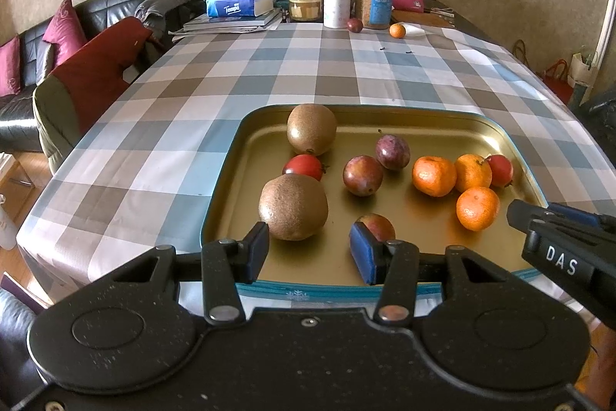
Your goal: Organize fruits
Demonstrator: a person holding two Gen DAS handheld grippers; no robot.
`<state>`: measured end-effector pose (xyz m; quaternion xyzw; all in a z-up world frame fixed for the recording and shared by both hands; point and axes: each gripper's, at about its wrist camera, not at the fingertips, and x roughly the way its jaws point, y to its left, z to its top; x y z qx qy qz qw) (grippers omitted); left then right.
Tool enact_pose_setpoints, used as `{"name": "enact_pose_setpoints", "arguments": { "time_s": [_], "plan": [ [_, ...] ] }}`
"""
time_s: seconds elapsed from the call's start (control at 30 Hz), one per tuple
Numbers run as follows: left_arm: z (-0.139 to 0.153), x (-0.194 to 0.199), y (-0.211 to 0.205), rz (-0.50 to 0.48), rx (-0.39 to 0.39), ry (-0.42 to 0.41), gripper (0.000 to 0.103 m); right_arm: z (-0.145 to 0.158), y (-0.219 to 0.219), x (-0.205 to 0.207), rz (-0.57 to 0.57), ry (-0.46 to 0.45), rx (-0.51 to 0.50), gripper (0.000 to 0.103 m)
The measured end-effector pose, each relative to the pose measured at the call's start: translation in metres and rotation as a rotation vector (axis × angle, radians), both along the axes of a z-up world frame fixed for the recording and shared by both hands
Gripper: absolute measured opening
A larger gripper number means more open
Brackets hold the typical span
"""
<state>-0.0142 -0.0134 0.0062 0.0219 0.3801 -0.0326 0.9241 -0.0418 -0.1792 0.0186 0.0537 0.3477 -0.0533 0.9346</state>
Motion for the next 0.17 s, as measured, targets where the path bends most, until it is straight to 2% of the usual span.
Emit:
{"name": "enact_pose_setpoints", "arguments": {
  "time_s": [0.17],
  "plan": [
    [0.0002,-0.0009,-0.0015,-0.001,0.003,-0.004,0.055,0.0,0.0,0.0,-0.001,0.001,0.001,0.038]
  ]
}}
